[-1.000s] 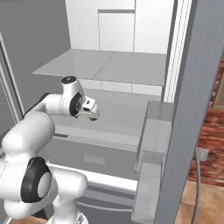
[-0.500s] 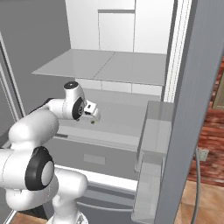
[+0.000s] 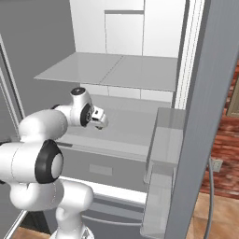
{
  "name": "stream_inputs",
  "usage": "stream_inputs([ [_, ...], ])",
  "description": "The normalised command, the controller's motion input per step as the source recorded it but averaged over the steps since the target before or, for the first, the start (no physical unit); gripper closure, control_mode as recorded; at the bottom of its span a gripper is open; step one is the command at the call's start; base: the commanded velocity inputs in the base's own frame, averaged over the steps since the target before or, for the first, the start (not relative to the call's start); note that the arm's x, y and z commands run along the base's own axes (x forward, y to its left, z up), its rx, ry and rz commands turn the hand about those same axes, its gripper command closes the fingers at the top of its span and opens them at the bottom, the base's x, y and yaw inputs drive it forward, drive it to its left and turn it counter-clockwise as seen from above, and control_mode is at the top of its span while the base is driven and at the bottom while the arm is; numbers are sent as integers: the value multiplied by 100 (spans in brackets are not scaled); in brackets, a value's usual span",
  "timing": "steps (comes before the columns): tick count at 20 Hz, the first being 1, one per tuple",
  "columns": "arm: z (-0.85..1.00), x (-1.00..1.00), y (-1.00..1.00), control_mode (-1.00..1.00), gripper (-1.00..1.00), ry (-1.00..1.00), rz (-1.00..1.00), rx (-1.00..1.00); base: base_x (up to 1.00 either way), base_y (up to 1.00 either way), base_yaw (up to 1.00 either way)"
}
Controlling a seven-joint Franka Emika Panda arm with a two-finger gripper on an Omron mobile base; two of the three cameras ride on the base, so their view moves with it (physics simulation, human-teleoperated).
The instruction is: Grab the lemon wedge and lime from the fridge, place them in the blender, close the lid, and turn on the blender to create a marinade.
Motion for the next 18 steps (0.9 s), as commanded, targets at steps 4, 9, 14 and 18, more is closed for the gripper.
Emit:
stream_inputs([
  [4, -13, 21, 0, -100, -100, -1, 0, 0, 0, 0, 0],
  [9, -11, 28, 0, -100, -100, -4, 0, -2, 0, 0, 0],
  [14, -17, 21, 0, -100, -100, -5, 0, -3, 0, 0, 0],
  [18, -23, 11, 0, -100, -100, -3, 0, -1, 0, 0, 0],
])
